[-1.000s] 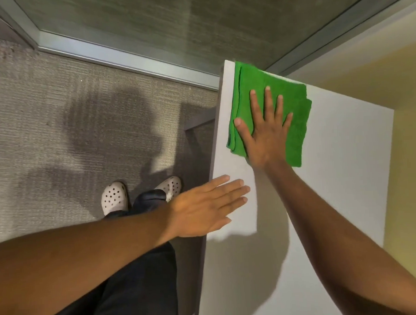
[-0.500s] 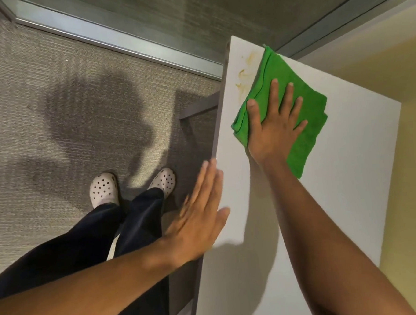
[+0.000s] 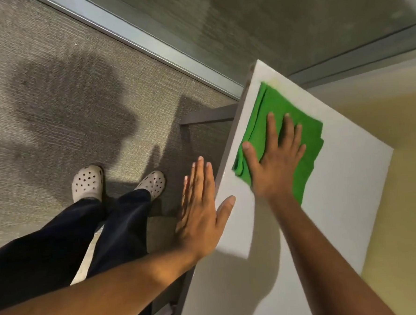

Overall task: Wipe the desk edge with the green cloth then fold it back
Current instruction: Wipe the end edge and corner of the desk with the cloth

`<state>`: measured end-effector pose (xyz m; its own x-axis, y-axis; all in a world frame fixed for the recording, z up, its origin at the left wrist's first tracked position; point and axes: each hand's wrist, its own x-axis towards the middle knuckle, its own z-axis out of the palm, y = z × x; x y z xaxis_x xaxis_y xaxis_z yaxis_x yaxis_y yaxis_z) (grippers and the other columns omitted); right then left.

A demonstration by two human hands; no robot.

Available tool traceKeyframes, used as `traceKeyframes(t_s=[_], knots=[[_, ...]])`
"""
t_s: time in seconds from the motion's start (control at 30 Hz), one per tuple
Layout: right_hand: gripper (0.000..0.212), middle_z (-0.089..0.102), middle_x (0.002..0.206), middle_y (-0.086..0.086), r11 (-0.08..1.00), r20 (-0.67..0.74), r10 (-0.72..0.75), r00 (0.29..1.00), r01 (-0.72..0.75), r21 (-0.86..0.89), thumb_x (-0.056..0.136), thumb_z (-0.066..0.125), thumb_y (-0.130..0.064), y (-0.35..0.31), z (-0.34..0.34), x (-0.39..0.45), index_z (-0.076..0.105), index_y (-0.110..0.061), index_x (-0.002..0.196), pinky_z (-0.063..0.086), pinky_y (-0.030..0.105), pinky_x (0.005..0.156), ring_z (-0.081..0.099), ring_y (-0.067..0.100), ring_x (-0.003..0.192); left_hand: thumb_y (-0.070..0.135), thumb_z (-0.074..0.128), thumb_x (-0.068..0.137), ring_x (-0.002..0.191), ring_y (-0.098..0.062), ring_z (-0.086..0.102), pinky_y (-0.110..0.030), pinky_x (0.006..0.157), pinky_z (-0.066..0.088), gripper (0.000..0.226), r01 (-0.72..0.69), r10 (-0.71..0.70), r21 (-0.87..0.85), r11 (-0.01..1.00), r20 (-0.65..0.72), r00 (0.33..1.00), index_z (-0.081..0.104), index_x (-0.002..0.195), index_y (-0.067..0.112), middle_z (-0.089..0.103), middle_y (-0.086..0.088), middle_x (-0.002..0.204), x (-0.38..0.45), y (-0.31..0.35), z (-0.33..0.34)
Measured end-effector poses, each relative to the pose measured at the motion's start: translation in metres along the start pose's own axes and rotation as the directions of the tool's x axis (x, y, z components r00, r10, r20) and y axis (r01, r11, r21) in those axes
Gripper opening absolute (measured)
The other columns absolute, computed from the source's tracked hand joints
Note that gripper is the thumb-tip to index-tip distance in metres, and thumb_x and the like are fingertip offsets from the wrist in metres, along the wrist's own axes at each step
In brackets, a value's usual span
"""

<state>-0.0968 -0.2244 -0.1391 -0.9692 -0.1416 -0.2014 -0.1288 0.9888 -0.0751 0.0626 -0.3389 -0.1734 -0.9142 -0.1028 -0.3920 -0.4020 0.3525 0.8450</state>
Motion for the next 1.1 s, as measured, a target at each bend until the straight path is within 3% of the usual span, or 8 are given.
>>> traceKeyframes(t_s=[0.13, 0.33, 0.4, 0.5, 0.67, 0.83, 1.1], knots=[[0.077, 0.001, 0.18, -0.003, 0.998, -0.037, 0.043, 0.998, -0.041, 0.05, 0.1, 0.021, -0.076, -0.007, -0.007, 0.059, 0.011, -0.042, 0.168, 0.001, 0.075, 0.126, -0.005, 0.037, 0.166, 0.057, 0.029, 0.108, 0.162, -0.01, -0.024, -0.034, 0.133, -0.013, 0.08, -0.024, 0.025, -0.004, 1.0, 0.019, 1.0, -0.018, 0.164, 0.024, -0.025, -0.001, 0.177, 0.002, 0.0, -0.002], [0.069, -0.003, 0.18, -0.006, 0.998, 0.002, 0.021, 1.0, -0.022, 0.064, 0.106, 0.016, -0.067, -0.003, 0.001, -0.004, 0.003, -0.042, 0.168, 0.0, 0.069, 0.129, -0.008, 0.029, 0.167, 0.047, 0.034, 0.102, 0.165, -0.017, -0.018, -0.041, 0.135, -0.005, 0.086, -0.014, 0.014, -0.082, 0.997, -0.001, 1.0, -0.007, 0.169, 0.011, -0.018, -0.008, 0.178, 0.022, 0.011, -0.009], [0.074, 0.003, 0.18, -0.003, 0.999, 0.033, -0.013, 0.999, 0.012, 0.033, 0.103, 0.019, -0.075, 0.006, -0.002, -0.026, 0.007, -0.042, 0.168, 0.007, 0.067, 0.13, 0.0, 0.029, 0.167, 0.041, 0.038, 0.102, 0.166, -0.021, -0.015, -0.046, 0.135, -0.001, 0.085, 0.008, -0.008, -0.114, 0.993, -0.005, 1.0, -0.004, 0.169, 0.008, -0.015, -0.011, 0.179, 0.037, 0.018, -0.011], [0.086, 0.026, 0.172, 0.011, 0.995, -0.006, -0.097, 0.995, 0.096, -0.034, 0.096, 0.028, -0.084, 0.018, -0.01, -0.016, 0.028, -0.033, 0.165, 0.024, 0.062, 0.126, 0.024, 0.038, 0.159, 0.042, 0.035, 0.107, 0.166, -0.022, -0.012, -0.05, 0.135, 0.006, 0.079, -0.005, 0.002, -0.139, 0.99, -0.022, 1.0, 0.0, 0.17, 0.011, -0.011, -0.01, 0.18, 0.044, 0.019, -0.006], [0.081, 0.004, 0.18, -0.003, 0.989, 0.002, -0.146, 0.989, 0.146, 0.004, 0.1, 0.029, -0.077, 0.018, -0.009, 0.043, 0.013, -0.037, 0.169, -0.001, 0.069, 0.128, -0.003, 0.03, 0.167, 0.046, 0.028, 0.113, 0.166, -0.018, -0.015, -0.044, 0.135, 0.005, 0.07, -0.078, 0.073, -0.085, 0.993, -0.067, 0.995, -0.006, 0.17, 0.025, -0.016, 0.003, 0.18, 0.044, 0.016, -0.002], [0.07, 0.008, 0.18, -0.006, 0.993, -0.059, -0.092, 0.994, 0.096, 0.061, 0.106, 0.026, -0.067, 0.023, -0.01, 0.064, 0.014, -0.037, 0.169, 0.002, 0.069, 0.129, -0.001, 0.027, 0.167, 0.022, 0.033, 0.113, 0.167, -0.025, -0.003, -0.043, 0.135, 0.005, 0.065, -0.287, 0.298, 0.195, 0.938, -0.032, 0.954, 0.005, 0.17, 0.011, -0.008, -0.009, 0.18, 0.043, 0.019, -0.006], [0.063, 0.0, 0.18, -0.009, 0.976, 0.02, -0.216, 0.976, 0.216, 0.016, 0.108, 0.02, -0.065, 0.038, 0.003, 0.003, 0.004, -0.048, 0.166, -0.001, 0.067, 0.131, -0.007, 0.024, 0.167, 0.027, 0.028, 0.112, 0.167, -0.018, -0.004, -0.045, 0.136, 0.007, 0.067, -0.262, 0.276, 0.193, 0.946, -0.049, 0.96, 0.0, 0.17, 0.009, -0.008, -0.006, 0.181, 0.041, 0.019, -0.005]])
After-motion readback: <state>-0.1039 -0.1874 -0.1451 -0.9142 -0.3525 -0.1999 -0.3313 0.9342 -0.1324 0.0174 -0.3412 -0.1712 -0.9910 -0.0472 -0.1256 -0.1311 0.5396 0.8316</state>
